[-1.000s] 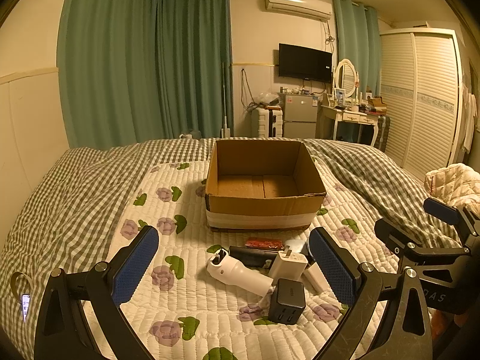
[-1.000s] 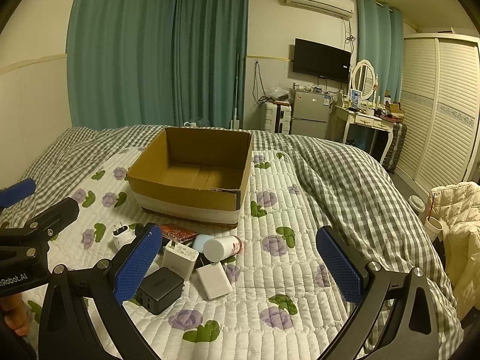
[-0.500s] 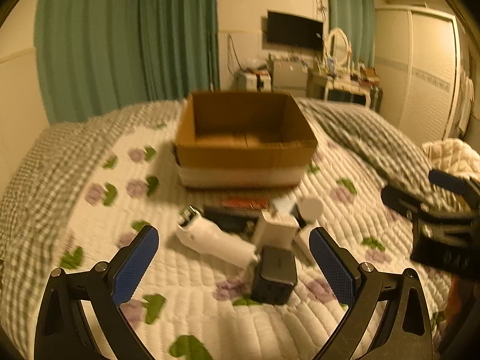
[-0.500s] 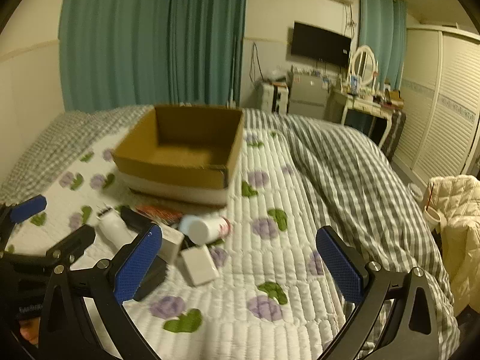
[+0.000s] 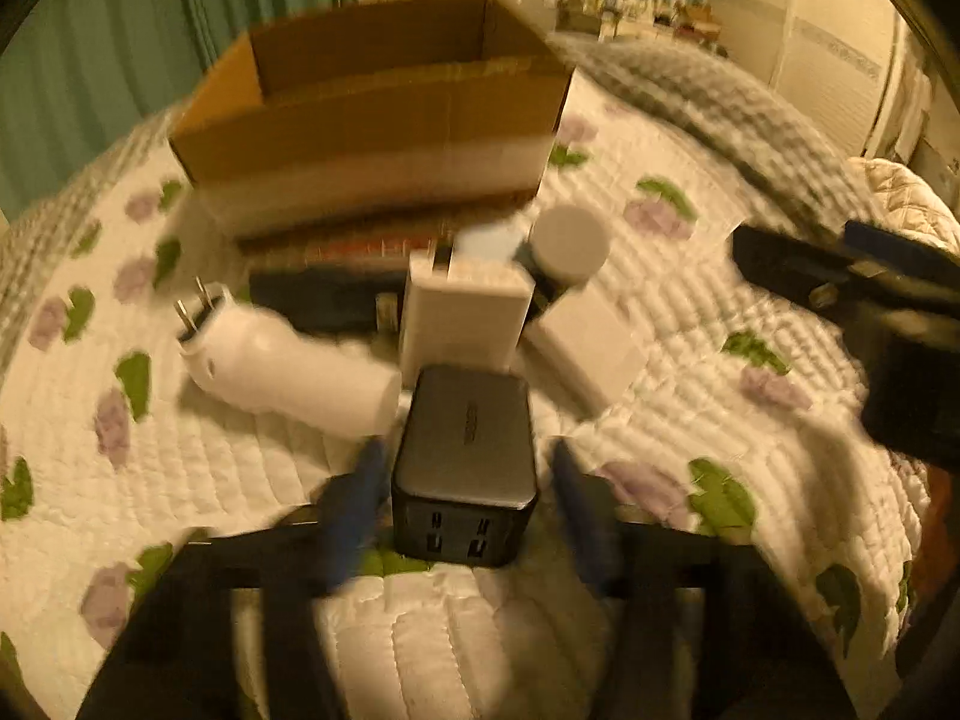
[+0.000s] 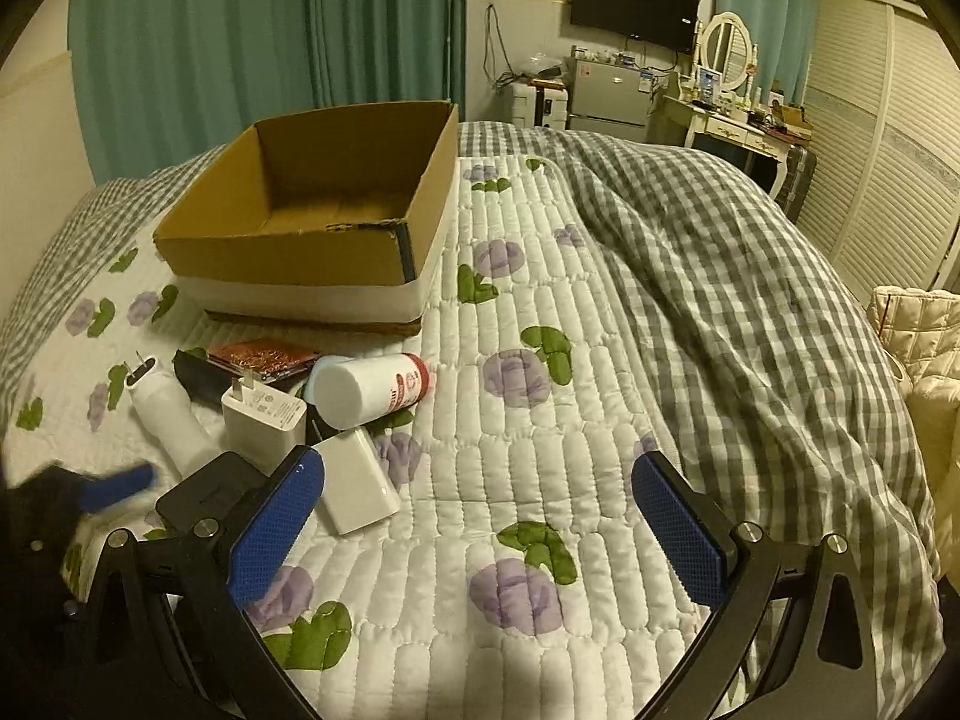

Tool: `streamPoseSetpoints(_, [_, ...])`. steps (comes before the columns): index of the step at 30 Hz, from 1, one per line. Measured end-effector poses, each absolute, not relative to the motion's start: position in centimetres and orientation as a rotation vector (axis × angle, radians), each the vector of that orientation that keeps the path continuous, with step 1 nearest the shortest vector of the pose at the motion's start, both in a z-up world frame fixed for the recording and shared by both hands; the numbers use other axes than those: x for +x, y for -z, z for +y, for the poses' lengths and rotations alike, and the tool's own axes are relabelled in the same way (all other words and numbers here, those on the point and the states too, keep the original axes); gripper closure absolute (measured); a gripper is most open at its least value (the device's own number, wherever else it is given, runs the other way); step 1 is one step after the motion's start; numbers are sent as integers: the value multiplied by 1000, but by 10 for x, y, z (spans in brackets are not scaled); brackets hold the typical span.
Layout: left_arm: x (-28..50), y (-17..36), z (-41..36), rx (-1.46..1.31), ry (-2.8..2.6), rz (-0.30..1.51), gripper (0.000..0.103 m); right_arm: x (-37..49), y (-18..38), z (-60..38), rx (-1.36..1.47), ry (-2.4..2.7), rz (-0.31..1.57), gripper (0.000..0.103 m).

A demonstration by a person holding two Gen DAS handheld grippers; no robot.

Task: Organize rigid objects
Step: 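Grasp the black charger cube with the left tool while the right tool approaches the white charger, then carry the black cube and white charger into the box with both tools and release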

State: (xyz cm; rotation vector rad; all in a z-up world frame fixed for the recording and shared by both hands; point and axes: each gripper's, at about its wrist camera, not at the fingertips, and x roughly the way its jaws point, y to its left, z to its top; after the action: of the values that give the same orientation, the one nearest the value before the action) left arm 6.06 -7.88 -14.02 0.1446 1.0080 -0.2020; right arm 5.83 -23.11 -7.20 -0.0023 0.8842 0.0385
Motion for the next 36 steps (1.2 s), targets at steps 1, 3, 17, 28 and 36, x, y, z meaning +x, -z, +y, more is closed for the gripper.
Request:
streamPoseSetpoints(1, [60,141,-77,136,206,1008,59,59,72,-231,-3,-40,884,0])
streamPoseSetpoints(3, [56,137,-77,131,213,998,59,59,72,-231,-1,-42,886,0])
streamPoseSetpoints(17, [44,81,-34,51,162,862,61,58,75,-209,-63,-89,897,0])
streamPoseSetpoints(28, [44,60,-16,41,132,795,61,86,134,-166,-124,-200,1087,9])
streamPoseSetpoints(36, [43,59,-9,48,118,778,61,113,146,-155,-151,-217,1119,23])
